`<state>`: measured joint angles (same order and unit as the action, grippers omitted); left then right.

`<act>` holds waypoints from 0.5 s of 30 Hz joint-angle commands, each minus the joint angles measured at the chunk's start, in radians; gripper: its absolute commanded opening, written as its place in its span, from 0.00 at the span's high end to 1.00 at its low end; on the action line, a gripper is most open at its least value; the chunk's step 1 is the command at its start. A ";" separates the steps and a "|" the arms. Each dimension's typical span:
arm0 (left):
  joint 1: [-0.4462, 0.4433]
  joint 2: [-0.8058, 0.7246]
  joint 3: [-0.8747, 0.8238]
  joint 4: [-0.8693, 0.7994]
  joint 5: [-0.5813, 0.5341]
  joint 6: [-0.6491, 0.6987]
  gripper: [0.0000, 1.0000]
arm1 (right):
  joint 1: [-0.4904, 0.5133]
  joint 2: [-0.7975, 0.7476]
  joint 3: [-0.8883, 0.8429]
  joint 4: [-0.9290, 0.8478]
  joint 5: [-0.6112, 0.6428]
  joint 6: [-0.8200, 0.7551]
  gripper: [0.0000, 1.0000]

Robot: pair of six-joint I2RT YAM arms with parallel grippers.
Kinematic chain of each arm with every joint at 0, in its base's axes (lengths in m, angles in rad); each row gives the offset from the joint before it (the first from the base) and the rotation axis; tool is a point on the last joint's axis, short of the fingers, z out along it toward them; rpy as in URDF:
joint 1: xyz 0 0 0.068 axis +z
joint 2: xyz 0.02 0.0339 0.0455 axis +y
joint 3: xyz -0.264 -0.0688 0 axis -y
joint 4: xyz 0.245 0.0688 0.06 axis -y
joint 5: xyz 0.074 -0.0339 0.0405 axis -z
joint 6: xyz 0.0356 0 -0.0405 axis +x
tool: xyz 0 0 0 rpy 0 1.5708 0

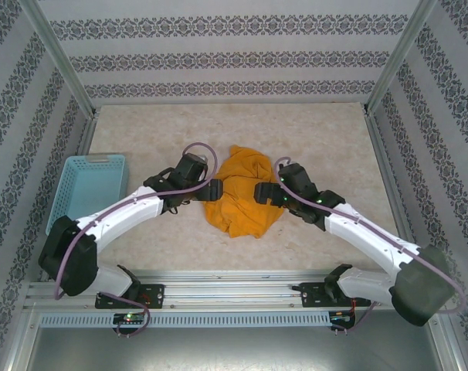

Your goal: Fold the inside-out t-shirt

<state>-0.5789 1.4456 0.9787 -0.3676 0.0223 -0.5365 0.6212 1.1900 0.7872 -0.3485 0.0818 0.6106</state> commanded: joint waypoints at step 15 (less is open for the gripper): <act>0.076 0.230 -0.008 0.073 0.125 -0.074 0.64 | 0.208 0.319 0.116 0.004 0.030 0.073 0.29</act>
<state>-0.5167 1.6653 0.9672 -0.3244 0.1246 -0.6056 0.8207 1.4975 0.8669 -0.3214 0.0811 0.6807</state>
